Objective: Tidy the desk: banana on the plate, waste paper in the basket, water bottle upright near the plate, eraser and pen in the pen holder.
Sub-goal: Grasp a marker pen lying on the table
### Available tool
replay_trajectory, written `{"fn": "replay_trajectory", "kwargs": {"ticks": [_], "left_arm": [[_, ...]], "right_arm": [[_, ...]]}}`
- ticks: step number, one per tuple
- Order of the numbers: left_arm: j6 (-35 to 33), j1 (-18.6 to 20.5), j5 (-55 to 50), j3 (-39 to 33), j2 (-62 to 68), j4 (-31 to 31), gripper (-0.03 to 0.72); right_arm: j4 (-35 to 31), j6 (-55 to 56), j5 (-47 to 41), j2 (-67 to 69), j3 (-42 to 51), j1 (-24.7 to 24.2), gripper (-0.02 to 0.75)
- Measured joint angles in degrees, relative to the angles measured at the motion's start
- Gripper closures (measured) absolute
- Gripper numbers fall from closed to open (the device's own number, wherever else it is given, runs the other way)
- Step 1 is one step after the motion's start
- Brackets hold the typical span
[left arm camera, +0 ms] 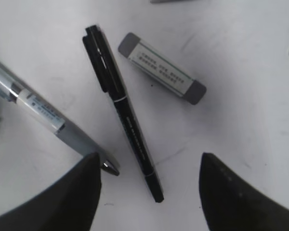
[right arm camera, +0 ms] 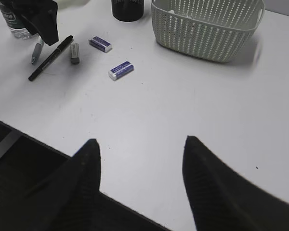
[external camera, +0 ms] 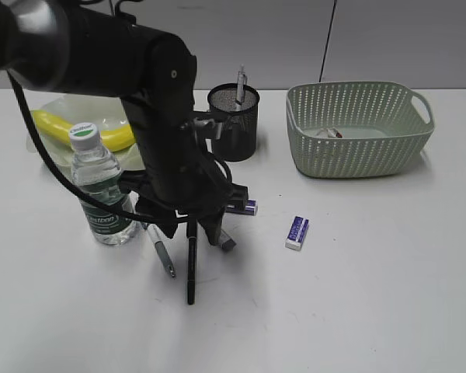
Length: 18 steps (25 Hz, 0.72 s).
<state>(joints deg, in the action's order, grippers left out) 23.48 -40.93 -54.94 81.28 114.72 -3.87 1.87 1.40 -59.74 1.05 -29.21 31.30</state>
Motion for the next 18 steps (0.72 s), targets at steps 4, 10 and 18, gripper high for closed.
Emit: {"fn": "replay_trajectory", "kwargs": {"ticks": [4, 10, 18], "left_arm": [[0.12, 0.0, -1.01, 0.96, 2.92, 0.0, 0.209], [0.12, 0.0, -1.02, 2.93, 6.54, 0.12, 0.209], [0.15, 0.0, -2.55, 4.7, 10.6, 0.38, 0.268]], "right_arm": [[0.0, 0.0, 0.0, 0.0, 0.0, 0.0, 0.302], [0.0, 0.0, 0.06, 0.0, 0.0, 0.0, 0.302], [0.0, 0.0, 0.13, 0.0, 0.0, 0.0, 0.302]]}}
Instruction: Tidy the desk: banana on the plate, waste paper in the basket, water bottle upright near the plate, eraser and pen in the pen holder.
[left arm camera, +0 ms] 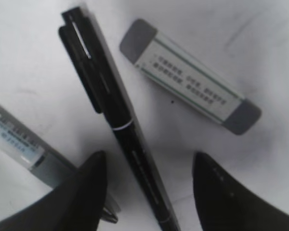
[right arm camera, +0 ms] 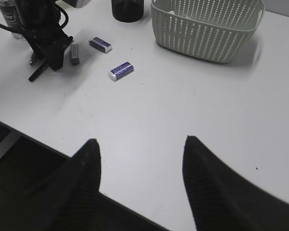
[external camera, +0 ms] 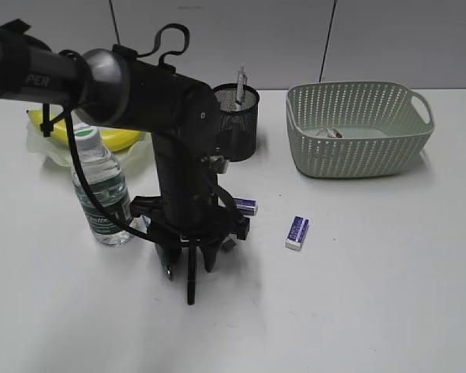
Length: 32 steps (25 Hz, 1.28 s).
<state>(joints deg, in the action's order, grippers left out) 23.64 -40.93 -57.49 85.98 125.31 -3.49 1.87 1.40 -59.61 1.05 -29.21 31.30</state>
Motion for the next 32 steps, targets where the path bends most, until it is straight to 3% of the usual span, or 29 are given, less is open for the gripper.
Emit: {"fn": "replay_trajectory", "kwargs": {"ticks": [2, 7, 8, 20, 25, 32], "left_arm": [[0.0, 0.0, -0.24, 0.26, 0.28, 0.45, 0.324], [0.02, 0.18, -1.02, 0.63, 0.45, 1.97, 0.607], [0.02, 0.18, -1.03, 0.87, 0.45, 1.65, 0.625], [-0.19, 0.0, -3.12, 6.92, -10.78, -0.51, 0.622], [-0.19, 0.0, 14.49, 7.35, -17.32, 3.86, 0.622], [-0.19, 2.14, 39.7, 7.48, -14.82, 11.17, 0.622]], "right_arm": [[0.0, 0.0, 0.0, 0.0, 0.0, 0.0, 0.302], [0.0, 0.0, 0.0, 0.0, 0.0, 0.0, 0.302], [0.0, 0.0, 0.0, 0.0, 0.0, 0.0, 0.302], [0.0, 0.0, 0.0, 0.0, 0.0, 0.0, 0.302], [0.0, 0.0, 0.0, 0.0, 0.0, 0.0, 0.302], [0.0, 0.0, 0.05, 0.0, 0.0, 0.0, 0.302]]}}
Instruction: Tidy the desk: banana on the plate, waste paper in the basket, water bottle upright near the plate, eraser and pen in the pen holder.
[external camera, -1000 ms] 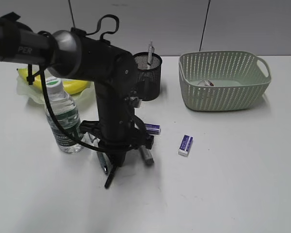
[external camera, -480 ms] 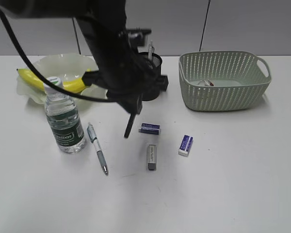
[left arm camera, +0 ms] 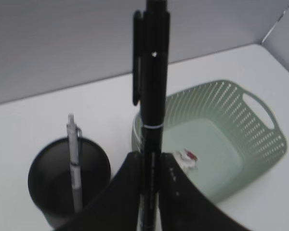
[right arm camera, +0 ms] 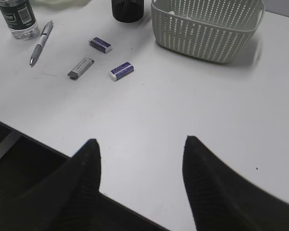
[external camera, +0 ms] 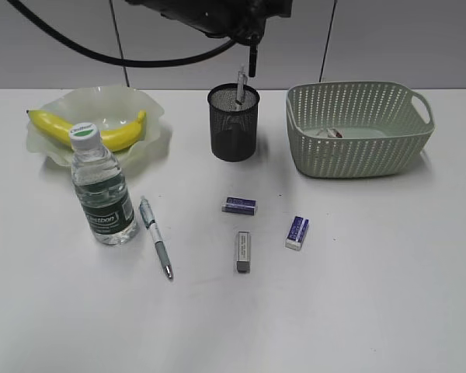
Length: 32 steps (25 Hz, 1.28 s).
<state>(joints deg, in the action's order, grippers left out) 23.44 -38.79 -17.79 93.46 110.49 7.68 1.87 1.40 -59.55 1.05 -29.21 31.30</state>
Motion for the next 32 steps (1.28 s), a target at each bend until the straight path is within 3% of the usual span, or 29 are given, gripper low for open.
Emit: {"fn": "replay_trajectory", "kwargs": {"ticks": [12, 19, 23, 25, 30, 32], "left_arm": [[0.0, 7.68, 19.32, 0.0, 12.06, 1.74, 0.622], [0.0, 7.92, 22.92, 0.0, 16.69, 1.94, 0.622], [0.0, 7.92, 21.59, 0.0, 17.71, 5.61, 0.606], [0.0, 7.92, 21.45, 0.0, 17.71, 8.27, 0.544], [0.0, 7.49, 21.14, 0.0, 17.6, 9.28, 0.252], [0.0, 7.04, 19.74, 0.0, 16.67, 9.28, 0.202]], "right_arm": [[0.0, 0.0, 0.0, 0.0, 0.0, 0.0, 0.302], [0.0, 0.0, 0.0, 0.0, 0.0, 0.0, 0.302], [0.0, 0.0, 0.0, 0.0, 0.0, 0.0, 0.302], [0.0, 0.0, 0.0, 0.0, 0.0, 0.0, 0.302], [0.0, 0.0, 0.0, 0.0, 0.0, 0.0, 0.302], [0.0, 0.0, 0.0, 0.0, 0.0, 0.0, 0.302]]}}
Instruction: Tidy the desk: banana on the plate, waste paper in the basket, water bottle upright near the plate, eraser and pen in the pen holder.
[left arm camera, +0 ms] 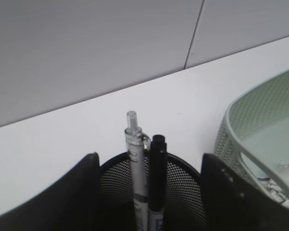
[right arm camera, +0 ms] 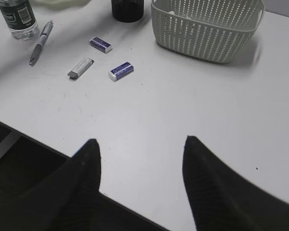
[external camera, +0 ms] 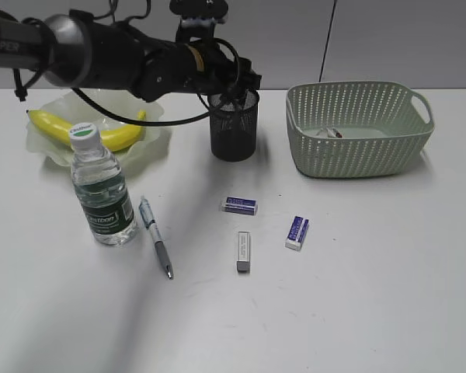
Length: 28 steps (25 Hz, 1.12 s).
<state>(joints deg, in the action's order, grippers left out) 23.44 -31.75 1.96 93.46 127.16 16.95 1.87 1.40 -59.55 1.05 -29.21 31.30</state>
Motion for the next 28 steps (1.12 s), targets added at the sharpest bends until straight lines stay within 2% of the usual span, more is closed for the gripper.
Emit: {"fn": "replay_trajectory", "kwargs": {"ticks": [6, 18, 23, 28], "left_arm": [[0.0, -0.21, -13.95, -0.06, -10.87, -0.52, 0.183], [-1.47, -0.21, -66.78, -0.06, -41.17, -1.34, 0.183], [-4.61, -0.21, -71.12, -4.9, -53.39, -5.8, 0.211], [-5.0, -0.21, -71.38, -19.25, -68.72, -8.57, 0.244]], "right_arm": [[0.0, 0.0, 0.0, 0.0, 0.0, 0.0, 0.302], [0.0, 0.0, 0.0, 0.0, 0.0, 0.0, 0.302], [0.0, 0.0, 0.0, 0.0, 0.0, 0.0, 0.302], [0.0, 0.0, 0.0, 0.0, 0.0, 0.0, 0.302]]}}
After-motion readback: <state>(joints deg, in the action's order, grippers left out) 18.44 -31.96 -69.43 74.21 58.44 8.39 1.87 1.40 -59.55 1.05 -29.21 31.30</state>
